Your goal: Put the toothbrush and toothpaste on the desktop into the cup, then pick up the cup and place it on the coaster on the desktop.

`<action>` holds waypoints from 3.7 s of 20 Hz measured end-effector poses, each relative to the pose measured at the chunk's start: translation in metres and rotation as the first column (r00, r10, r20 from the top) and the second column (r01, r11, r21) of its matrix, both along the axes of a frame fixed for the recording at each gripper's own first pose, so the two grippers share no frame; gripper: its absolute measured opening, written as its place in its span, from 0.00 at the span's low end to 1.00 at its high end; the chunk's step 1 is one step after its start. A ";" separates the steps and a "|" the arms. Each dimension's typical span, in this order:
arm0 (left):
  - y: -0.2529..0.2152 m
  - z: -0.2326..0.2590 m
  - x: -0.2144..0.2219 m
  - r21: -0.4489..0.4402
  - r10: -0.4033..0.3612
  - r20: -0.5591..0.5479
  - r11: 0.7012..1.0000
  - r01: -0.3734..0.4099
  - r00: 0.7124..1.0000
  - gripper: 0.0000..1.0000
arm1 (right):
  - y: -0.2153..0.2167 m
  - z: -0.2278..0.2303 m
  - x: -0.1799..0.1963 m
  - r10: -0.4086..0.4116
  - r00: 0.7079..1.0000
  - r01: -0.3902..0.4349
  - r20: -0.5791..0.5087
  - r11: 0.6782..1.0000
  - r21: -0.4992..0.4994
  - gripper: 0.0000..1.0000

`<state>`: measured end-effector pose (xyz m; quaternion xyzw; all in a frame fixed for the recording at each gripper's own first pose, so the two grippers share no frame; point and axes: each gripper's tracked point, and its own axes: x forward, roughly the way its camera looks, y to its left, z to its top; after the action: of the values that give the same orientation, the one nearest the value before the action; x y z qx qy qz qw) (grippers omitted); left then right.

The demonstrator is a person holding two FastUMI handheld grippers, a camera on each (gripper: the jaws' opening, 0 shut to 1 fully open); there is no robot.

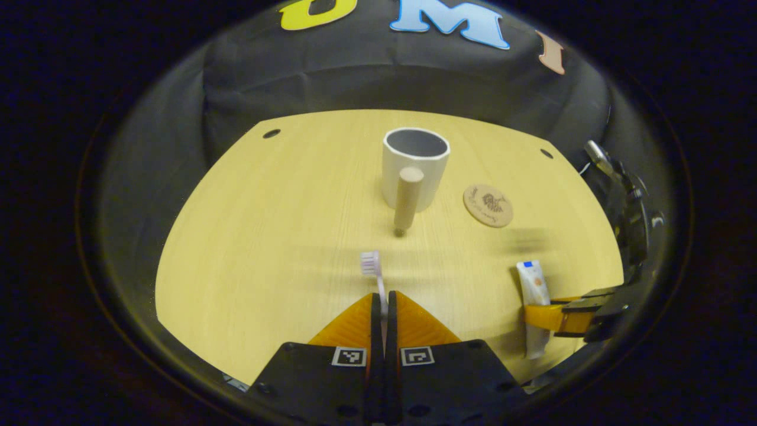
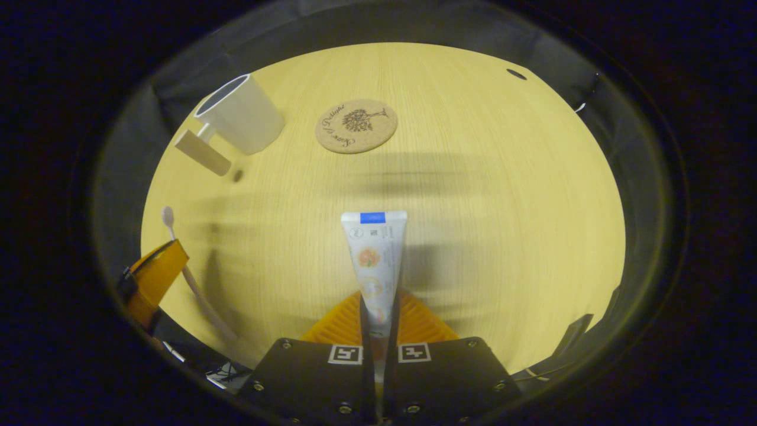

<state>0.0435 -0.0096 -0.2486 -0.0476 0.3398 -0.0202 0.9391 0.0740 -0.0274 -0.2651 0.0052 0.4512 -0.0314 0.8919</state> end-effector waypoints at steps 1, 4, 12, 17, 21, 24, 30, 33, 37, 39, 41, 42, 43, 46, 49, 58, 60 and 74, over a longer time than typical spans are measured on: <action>0.000 0.012 0.000 -0.016 0.007 0.015 1.000 -0.006 1.000 0.07 | 0.000 0.001 0.000 0.000 1.000 0.000 0.003 1.000 0.002 0.07; -0.001 0.048 0.006 -0.049 0.016 0.076 0.999 -0.012 0.997 0.07 | 0.000 0.000 0.000 -0.007 1.000 0.006 0.017 1.000 0.018 0.07; 0.000 0.156 0.054 -0.114 0.022 0.257 0.993 0.008 0.966 0.07 | -0.002 0.001 0.000 -0.022 0.999 0.020 0.041 0.999 0.049 0.07; -0.002 0.195 0.099 -0.125 0.020 0.309 0.992 0.020 0.951 0.07 | -0.001 0.001 -0.001 -0.030 0.999 0.028 0.036 0.998 0.064 0.07; -0.006 0.220 0.133 -0.123 0.013 0.359 0.992 0.033 0.933 0.07 | 0.000 0.002 0.000 -0.047 0.998 0.044 0.033 0.995 0.093 0.07; -0.008 0.222 0.161 -0.078 -0.001 0.385 0.996 0.033 0.923 0.07 | 0.001 0.002 0.000 -0.051 0.998 0.048 0.034 0.994 0.094 0.07; -0.013 0.186 0.192 -0.037 -0.027 0.343 0.998 0.042 0.939 0.07 | 0.006 0.063 0.016 -0.059 0.979 0.031 0.197 0.989 0.145 0.07; -0.012 0.171 0.200 -0.022 -0.040 0.333 0.999 0.050 0.942 0.07 | 0.013 0.125 0.031 -0.061 0.938 0.000 0.342 0.984 0.175 0.07; -0.014 0.154 0.206 0.004 -0.065 0.316 0.998 0.067 0.947 0.07 | 0.025 0.189 0.039 -0.049 0.872 -0.062 0.487 0.976 0.210 0.07; -0.016 0.141 0.205 0.032 -0.083 0.295 0.997 0.077 0.952 0.07 | 0.022 0.216 0.033 -0.035 0.846 -0.093 0.532 0.973 0.212 0.07; -0.017 0.133 0.205 0.051 -0.102 0.282 0.995 0.091 0.954 0.07 | 0.027 0.235 0.034 -0.015 0.824 -0.123 0.566 0.971 0.204 0.07; -0.019 0.131 0.204 0.054 -0.112 0.281 0.993 0.101 0.953 0.07 | 0.032 0.241 0.036 -0.003 0.814 -0.141 0.582 0.969 0.201 0.07; -0.018 0.128 0.200 0.056 -0.118 0.278 0.993 0.106 0.953 0.11 | 0.038 0.247 0.041 0.012 0.802 -0.166 0.597 0.965 0.203 0.07; -0.018 0.125 0.196 0.053 -0.140 0.269 0.990 0.130 0.953 0.11 | 0.060 0.263 0.069 0.048 0.759 -0.227 0.649 0.954 0.196 0.07; -0.009 0.132 0.188 0.038 -0.121 0.291 0.993 0.115 0.949 0.23 | 0.082 0.285 0.085 0.071 0.707 -0.294 0.703 0.934 0.202 0.07; 0.071 0.128 0.140 0.027 -0.013 0.300 1.000 0.005 0.954 0.35 | 0.133 0.270 0.147 0.086 0.681 -0.349 0.727 0.911 0.219 0.07; 0.092 0.121 0.127 0.028 0.013 0.284 0.999 -0.022 0.959 0.35 | 0.139 0.261 0.159 0.088 0.676 -0.324 0.731 0.927 0.188 0.07; 0.084 0.099 0.091 0.003 -0.004 0.243 1.000 0.004 0.970 0.39 | 0.147 0.236 0.147 0.139 0.604 -0.319 0.785 0.945 0.079 0.59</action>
<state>0.1348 0.0740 -0.1496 -0.0430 0.2225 -0.0273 0.9736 0.2214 0.1192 -0.0292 0.0543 0.0256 0.1366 0.9888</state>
